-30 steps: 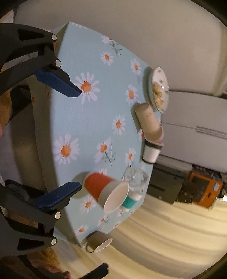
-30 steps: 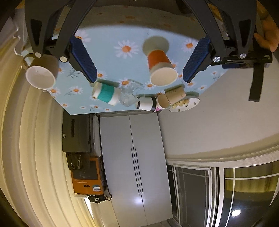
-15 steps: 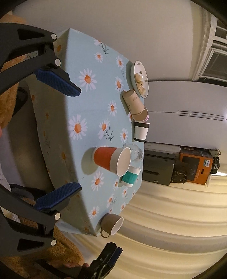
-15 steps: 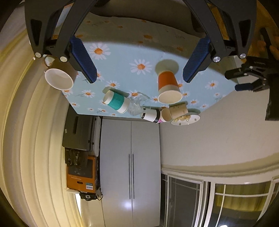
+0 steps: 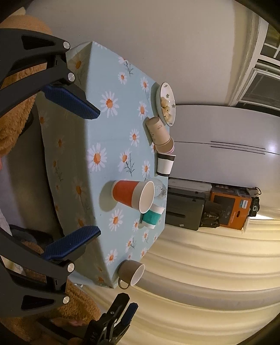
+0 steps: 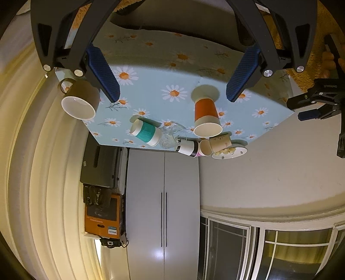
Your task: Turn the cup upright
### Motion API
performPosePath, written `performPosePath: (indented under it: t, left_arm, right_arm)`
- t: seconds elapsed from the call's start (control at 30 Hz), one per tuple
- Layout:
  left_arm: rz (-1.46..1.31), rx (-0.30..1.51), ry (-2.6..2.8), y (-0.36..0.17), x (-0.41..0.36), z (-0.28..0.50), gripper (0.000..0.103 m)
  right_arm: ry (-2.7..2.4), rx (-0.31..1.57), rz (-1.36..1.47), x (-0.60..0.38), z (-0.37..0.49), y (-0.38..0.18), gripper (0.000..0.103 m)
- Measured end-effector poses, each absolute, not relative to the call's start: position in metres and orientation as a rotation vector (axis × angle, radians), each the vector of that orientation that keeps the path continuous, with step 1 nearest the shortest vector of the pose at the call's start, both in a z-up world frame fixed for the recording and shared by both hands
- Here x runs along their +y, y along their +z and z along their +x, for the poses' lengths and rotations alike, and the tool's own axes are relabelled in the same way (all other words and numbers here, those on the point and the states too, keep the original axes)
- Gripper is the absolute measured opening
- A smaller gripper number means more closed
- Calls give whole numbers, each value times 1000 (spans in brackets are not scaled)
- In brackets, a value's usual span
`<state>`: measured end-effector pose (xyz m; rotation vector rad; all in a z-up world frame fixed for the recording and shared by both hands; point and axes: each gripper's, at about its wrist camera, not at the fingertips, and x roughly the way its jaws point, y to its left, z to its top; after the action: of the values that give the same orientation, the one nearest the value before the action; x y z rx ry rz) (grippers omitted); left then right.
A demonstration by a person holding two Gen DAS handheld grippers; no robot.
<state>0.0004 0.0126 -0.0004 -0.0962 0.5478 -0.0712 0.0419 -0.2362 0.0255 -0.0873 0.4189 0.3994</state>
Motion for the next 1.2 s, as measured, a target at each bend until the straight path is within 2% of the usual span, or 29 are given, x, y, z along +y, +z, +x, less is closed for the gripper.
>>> performPosePath:
  t: [1.2]
  left_arm:
    - [-66,540,-65,-3,9,-2,96]
  right_arm:
    - [383,430,-104,-234,46,19,98]
